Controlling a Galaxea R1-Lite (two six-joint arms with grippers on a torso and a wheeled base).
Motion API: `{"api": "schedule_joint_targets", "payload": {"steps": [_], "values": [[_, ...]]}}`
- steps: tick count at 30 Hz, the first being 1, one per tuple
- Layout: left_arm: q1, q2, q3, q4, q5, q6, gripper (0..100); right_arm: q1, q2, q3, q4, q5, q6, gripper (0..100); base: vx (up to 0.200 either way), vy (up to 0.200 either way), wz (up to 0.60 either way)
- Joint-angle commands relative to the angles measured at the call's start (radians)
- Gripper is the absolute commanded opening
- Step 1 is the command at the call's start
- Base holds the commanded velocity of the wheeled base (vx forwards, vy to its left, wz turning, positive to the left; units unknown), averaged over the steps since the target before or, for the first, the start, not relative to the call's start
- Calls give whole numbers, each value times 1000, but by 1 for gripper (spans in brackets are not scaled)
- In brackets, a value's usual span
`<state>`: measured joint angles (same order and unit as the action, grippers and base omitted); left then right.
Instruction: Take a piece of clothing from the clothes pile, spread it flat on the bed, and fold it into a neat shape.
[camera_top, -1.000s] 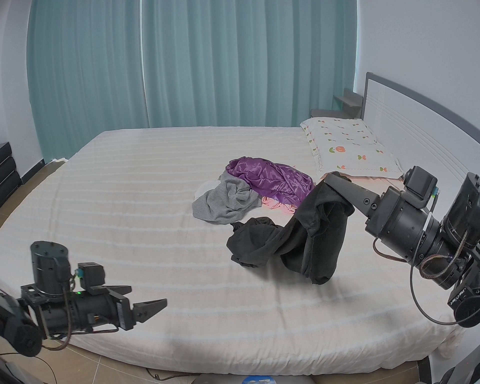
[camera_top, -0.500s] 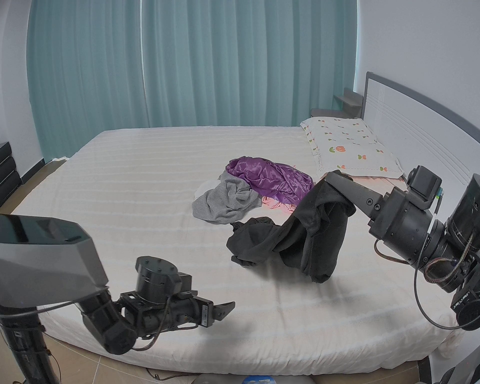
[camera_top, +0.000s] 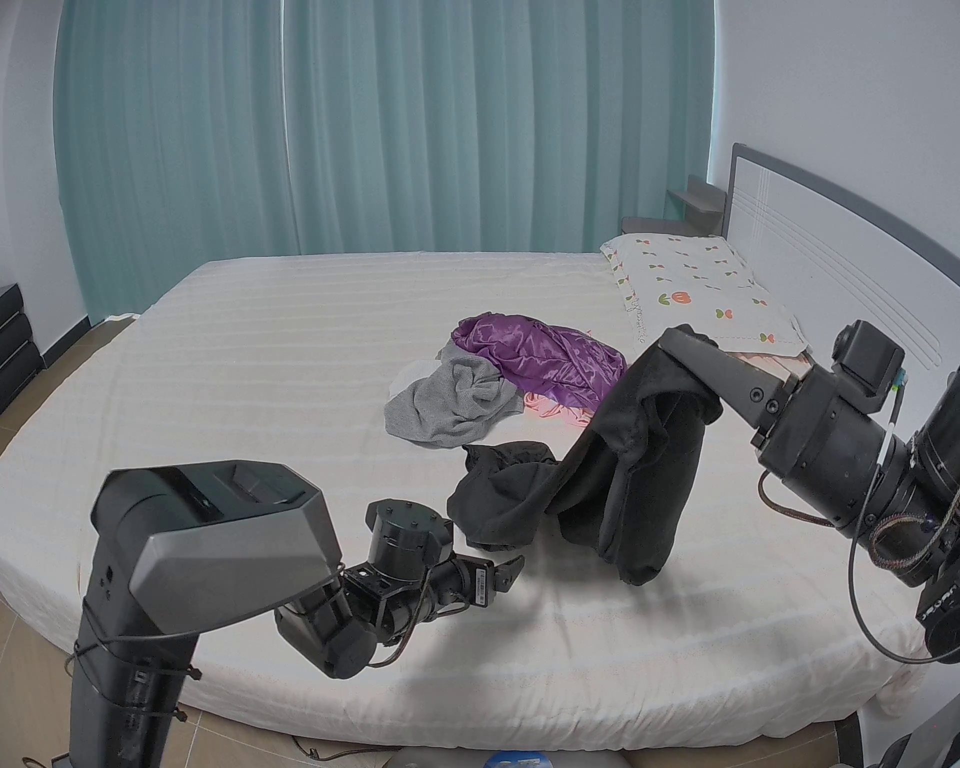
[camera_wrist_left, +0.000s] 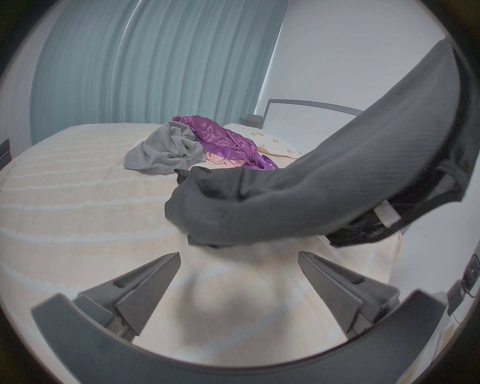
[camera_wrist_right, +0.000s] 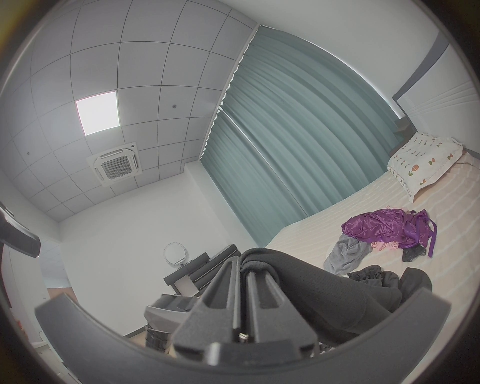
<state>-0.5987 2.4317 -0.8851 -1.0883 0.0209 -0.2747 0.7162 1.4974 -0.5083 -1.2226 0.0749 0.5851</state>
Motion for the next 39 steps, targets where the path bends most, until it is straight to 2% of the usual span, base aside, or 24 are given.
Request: {"api": "schedule_joint_targets", "payload": {"steps": [1,12,13,16,21,29,38,39], "values": [[2,122,-117,7,24,-1,100,-9,1,-21,0,0,-2,0,0,0,0],[36,201,-290,47,62,0,100,-84,15,-68,0,2,-2,0,0,0,0],[42,204,-299,47,68,0,0,-92,23,-68,0,2,-2,0,0,0,0],[53,202,-287,45,93,-3,0,-129,38,-70,-2,6,-2,0,0,0,0],[74,153,-178,24,106,-6,0,-184,64,-84,-2,13,-2,0,0,0,0],[146,-54,-2,13,102,-14,0,-268,165,-145,-12,14,2,0,0,0,0],[215,-247,49,25,106,-47,0,-339,262,-223,-15,11,12,0,0,0,0],[226,-293,44,28,106,-47,0,-356,279,-274,-15,5,10,0,0,0,0]]}}
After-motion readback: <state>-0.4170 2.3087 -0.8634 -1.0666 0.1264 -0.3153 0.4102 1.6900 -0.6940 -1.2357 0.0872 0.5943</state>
